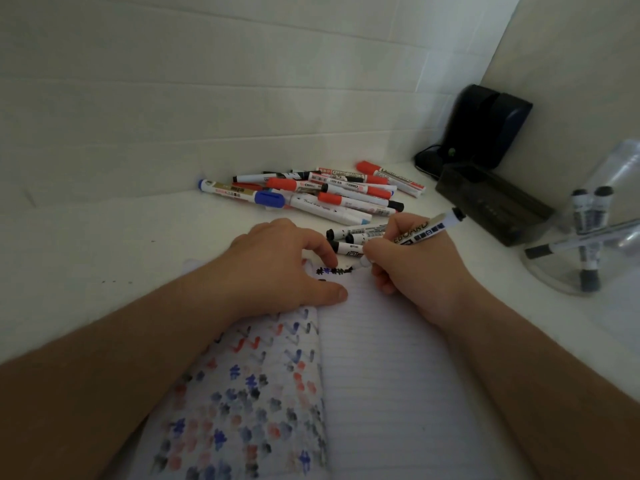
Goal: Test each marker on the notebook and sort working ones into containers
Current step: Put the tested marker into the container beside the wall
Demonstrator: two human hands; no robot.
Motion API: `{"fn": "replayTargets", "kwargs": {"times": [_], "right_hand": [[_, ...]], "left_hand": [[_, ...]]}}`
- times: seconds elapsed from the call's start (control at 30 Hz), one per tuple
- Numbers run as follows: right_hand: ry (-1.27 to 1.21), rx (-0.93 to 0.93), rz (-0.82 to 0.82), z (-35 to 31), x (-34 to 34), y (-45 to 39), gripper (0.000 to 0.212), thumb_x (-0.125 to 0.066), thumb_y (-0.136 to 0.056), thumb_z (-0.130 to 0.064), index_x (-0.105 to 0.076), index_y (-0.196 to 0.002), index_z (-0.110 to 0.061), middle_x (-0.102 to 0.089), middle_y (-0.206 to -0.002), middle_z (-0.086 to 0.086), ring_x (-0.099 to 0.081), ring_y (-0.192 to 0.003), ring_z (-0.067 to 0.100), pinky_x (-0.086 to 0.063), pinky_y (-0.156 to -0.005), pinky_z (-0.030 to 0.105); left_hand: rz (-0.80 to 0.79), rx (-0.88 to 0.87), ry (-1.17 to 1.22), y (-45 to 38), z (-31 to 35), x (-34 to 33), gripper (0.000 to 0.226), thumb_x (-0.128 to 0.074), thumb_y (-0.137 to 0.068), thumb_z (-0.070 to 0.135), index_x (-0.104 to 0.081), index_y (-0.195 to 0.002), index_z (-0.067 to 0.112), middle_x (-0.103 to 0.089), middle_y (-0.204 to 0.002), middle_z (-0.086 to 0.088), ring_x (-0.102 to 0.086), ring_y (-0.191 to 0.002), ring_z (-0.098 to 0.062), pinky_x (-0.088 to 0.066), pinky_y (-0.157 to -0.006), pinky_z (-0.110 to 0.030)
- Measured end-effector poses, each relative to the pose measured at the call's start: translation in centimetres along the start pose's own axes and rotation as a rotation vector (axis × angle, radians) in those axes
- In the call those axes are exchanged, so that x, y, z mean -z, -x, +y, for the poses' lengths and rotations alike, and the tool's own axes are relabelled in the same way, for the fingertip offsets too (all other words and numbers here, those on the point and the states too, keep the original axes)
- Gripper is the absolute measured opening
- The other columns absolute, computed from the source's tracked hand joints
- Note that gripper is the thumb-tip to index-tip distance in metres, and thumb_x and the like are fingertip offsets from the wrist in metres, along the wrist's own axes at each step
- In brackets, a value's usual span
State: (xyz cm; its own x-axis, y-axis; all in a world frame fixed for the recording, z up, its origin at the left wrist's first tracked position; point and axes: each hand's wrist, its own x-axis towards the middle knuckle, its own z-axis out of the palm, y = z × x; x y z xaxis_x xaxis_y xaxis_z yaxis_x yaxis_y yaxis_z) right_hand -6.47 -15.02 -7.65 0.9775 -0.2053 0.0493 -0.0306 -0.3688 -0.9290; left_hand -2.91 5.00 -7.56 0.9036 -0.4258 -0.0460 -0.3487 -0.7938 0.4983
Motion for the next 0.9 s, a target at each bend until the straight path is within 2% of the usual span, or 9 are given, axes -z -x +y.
{"fn": "replayTargets", "kwargs": {"times": [0.13,0.23,0.37,0.53,0.67,0.7,0.77,0.83,0.9], "right_hand": [[0.006,0.015,-0.013,0.2,-0.1,0.0,0.024,-0.075,-0.085,-0.006,-0.057,-0.071,-0.011,-0.069,-0.064,0.015,-0.064,-0.053,0.023,-0.055,-0.055,0.033],[-0.002,0.004,-0.029,0.2,-0.1,-0.1,0.021,-0.074,-0.083,-0.005,-0.057,-0.071,-0.009,-0.067,-0.062,0.015,-0.061,-0.051,0.021,-0.052,-0.051,0.03],[-0.034,-0.013,-0.011,0.2,0.0,-0.3,0.027,-0.073,-0.085,-0.006,-0.055,-0.067,-0.014,-0.068,-0.061,0.012,-0.06,-0.049,0.019,-0.05,-0.049,0.028],[-0.005,0.005,-0.029,0.4,0.1,-0.2,0.023,-0.074,-0.086,-0.007,-0.055,-0.073,-0.011,-0.069,-0.064,0.014,-0.063,-0.053,0.022,-0.054,-0.054,0.031],[-0.038,-0.001,-0.023,0.3,0.1,-0.2,0.026,-0.072,-0.084,-0.005,-0.054,-0.068,-0.014,-0.063,-0.059,0.011,-0.058,-0.05,0.02,-0.048,-0.046,0.027],[-0.074,-0.002,-0.016,0.2,0.1,-0.3,0.028,-0.072,-0.084,-0.005,-0.053,-0.066,-0.015,-0.061,-0.058,0.01,-0.054,-0.048,0.019,-0.045,-0.043,0.027],[-0.196,-0.001,-0.041,0.1,0.4,-0.4,0.027,-0.075,-0.085,-0.005,-0.055,-0.071,-0.016,-0.054,-0.058,0.009,-0.043,-0.047,0.018,-0.035,-0.04,0.025],[-0.336,0.013,-0.137,-0.1,1.0,-0.3,0.024,-0.078,-0.087,-0.003,-0.058,-0.079,-0.015,-0.05,-0.061,0.008,-0.036,-0.047,0.017,-0.026,-0.041,0.024],[-0.428,0.032,-0.224,-0.2,1.7,-0.4,0.022,-0.077,-0.088,-0.003,-0.061,-0.081,-0.015,-0.051,-0.061,0.005,-0.036,-0.049,0.016,-0.021,-0.044,0.025]], "left_hand": [[-0.003,0.008,0.001,0.1,0.2,0.1,0.045,-0.076,-0.063,0.077,-0.065,-0.1,0.055,-0.05,-0.102,0.016,-0.049,-0.099,-0.009,-0.049,-0.095,-0.04],[-0.005,0.006,-0.006,0.1,0.2,0.1,0.044,-0.076,-0.064,0.077,-0.065,-0.101,0.055,-0.049,-0.103,0.016,-0.049,-0.1,-0.009,-0.048,-0.095,-0.041],[-0.01,0.0,-0.014,0.1,0.2,0.1,0.044,-0.075,-0.064,0.077,-0.064,-0.101,0.056,-0.049,-0.102,0.017,-0.048,-0.098,-0.007,-0.048,-0.092,-0.039],[-0.008,-0.001,-0.015,0.2,0.3,0.2,0.045,-0.075,-0.064,0.077,-0.064,-0.102,0.056,-0.049,-0.102,0.016,-0.048,-0.095,-0.005,-0.048,-0.09,-0.037],[0.038,-0.004,0.015,0.5,0.3,0.0,0.063,-0.077,-0.064,0.073,-0.044,-0.114,0.055,-0.048,-0.102,0.02,-0.051,-0.096,-0.007,-0.049,-0.089,-0.039],[0.071,-0.021,0.04,0.5,0.2,-0.1,0.066,-0.078,-0.068,0.069,-0.038,-0.117,0.052,-0.049,-0.102,0.02,-0.052,-0.095,-0.006,-0.05,-0.087,-0.038],[0.147,-0.098,0.095,0.5,0.0,-0.3,0.051,-0.073,-0.087,0.046,-0.033,-0.118,0.042,-0.052,-0.105,0.018,-0.053,-0.094,-0.006,-0.05,-0.088,-0.039],[0.187,-0.17,0.16,0.5,-0.2,-0.1,0.029,-0.056,-0.101,0.019,-0.036,-0.116,0.033,-0.057,-0.11,0.014,-0.057,-0.097,-0.006,-0.053,-0.091,-0.038],[0.206,-0.178,0.205,0.5,-0.2,0.2,0.022,-0.047,-0.105,0.011,-0.043,-0.113,0.031,-0.06,-0.111,0.011,-0.062,-0.1,-0.005,-0.054,-0.089,-0.03]]}}
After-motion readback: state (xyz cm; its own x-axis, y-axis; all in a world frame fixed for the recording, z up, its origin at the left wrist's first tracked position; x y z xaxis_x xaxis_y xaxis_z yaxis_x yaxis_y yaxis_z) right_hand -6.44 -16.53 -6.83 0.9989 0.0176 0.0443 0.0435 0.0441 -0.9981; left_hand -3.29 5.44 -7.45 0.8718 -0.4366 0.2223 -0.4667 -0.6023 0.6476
